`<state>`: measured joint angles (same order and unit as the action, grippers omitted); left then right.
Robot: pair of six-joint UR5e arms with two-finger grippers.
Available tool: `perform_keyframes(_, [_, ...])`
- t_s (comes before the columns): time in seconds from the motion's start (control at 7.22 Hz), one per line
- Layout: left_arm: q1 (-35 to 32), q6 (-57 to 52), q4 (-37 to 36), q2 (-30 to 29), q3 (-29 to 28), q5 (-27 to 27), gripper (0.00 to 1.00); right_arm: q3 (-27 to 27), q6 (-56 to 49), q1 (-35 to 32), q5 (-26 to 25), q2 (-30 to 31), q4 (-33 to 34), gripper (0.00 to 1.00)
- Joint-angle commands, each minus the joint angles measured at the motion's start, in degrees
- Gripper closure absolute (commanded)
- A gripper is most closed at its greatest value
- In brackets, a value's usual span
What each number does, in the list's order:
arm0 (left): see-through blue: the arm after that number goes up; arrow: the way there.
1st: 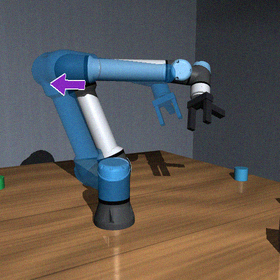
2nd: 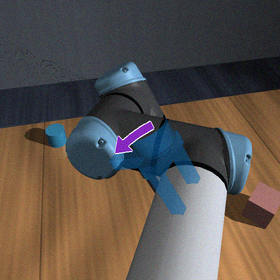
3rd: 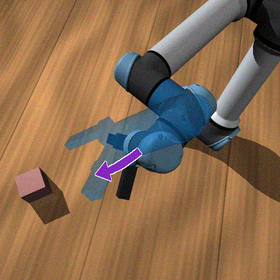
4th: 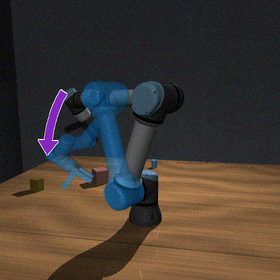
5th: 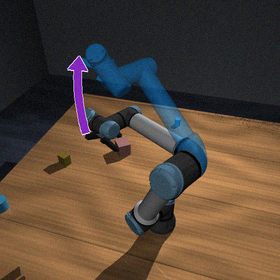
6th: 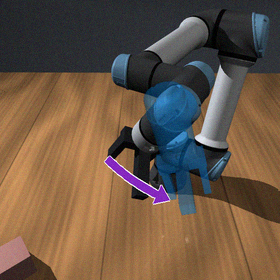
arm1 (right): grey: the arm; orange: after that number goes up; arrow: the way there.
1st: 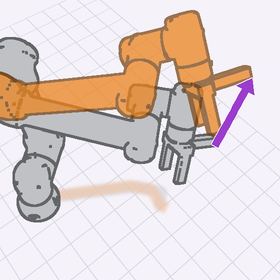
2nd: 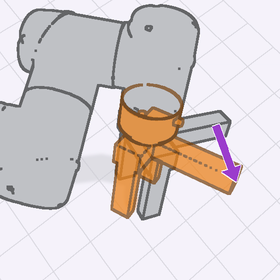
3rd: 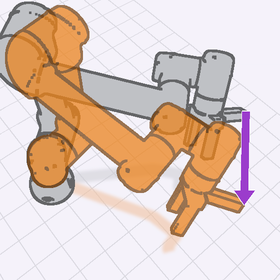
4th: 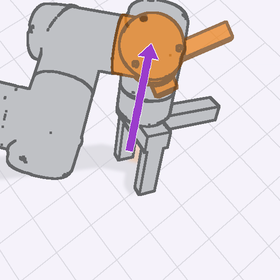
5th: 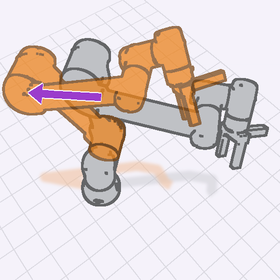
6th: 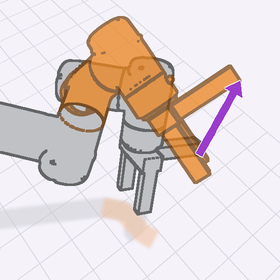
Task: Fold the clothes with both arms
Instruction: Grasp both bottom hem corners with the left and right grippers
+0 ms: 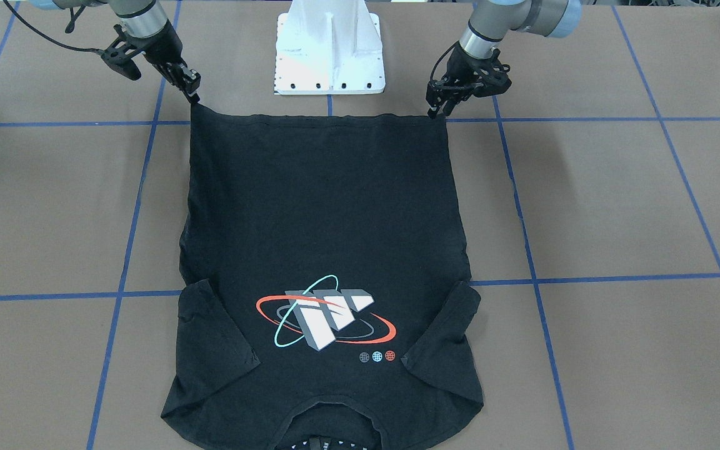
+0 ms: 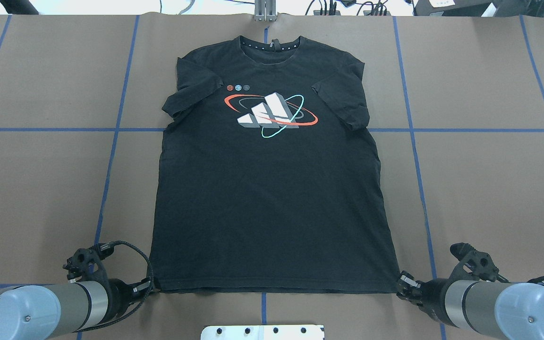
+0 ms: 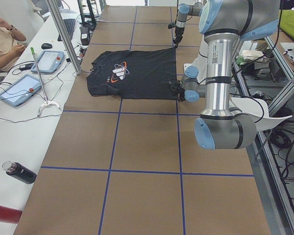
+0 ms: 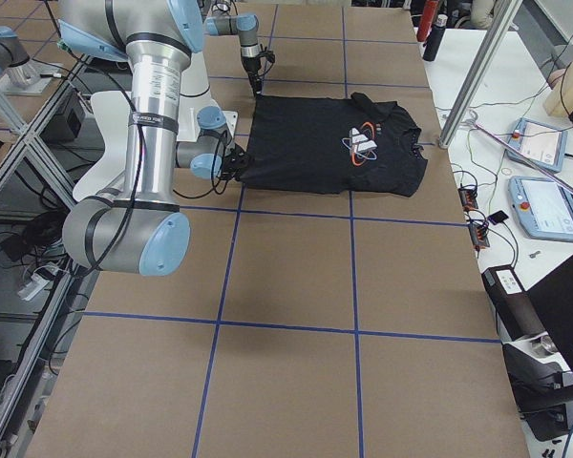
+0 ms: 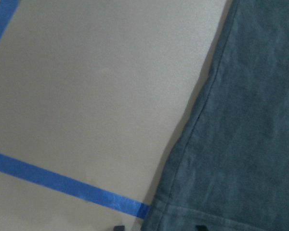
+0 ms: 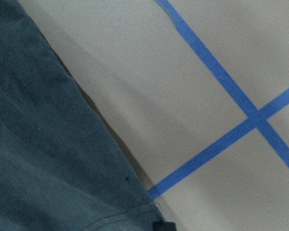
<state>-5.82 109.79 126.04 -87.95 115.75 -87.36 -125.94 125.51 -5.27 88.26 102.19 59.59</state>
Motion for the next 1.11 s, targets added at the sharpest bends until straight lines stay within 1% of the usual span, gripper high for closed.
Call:
perform_keyframes(0.0, [-0.06,-0.02,0.0,0.06,0.09,0.0,1.0,-0.01,0.0,0.0,-0.02,0.02,0.0,1.0])
perform_keyframes(0.55, [-0.42,0.07,0.0,0.85,2.72,0.09,1.0,-0.09,0.0,-0.09,0.15,0.11,0.0,1.0])
perform_keyframes(0.69, [-0.07,-0.02,0.0,1.72,5.16,0.0,1.0,-1.14,0.0,0.0,0.15,1.42,-0.09,1.0])
perform_keyframes(0.83, [0.11,-0.02,-0.09,2.17,7.53,-0.18,1.0,-3.06,0.17,0.0,1.81,3.52,-0.17,1.0])
perform_keyframes(0.97, [2.03,0.07,-1.05,3.3,9.73,-1.31,1.0,-4.22,0.52,0.09,3.74,4.23,-0.18,1.0])
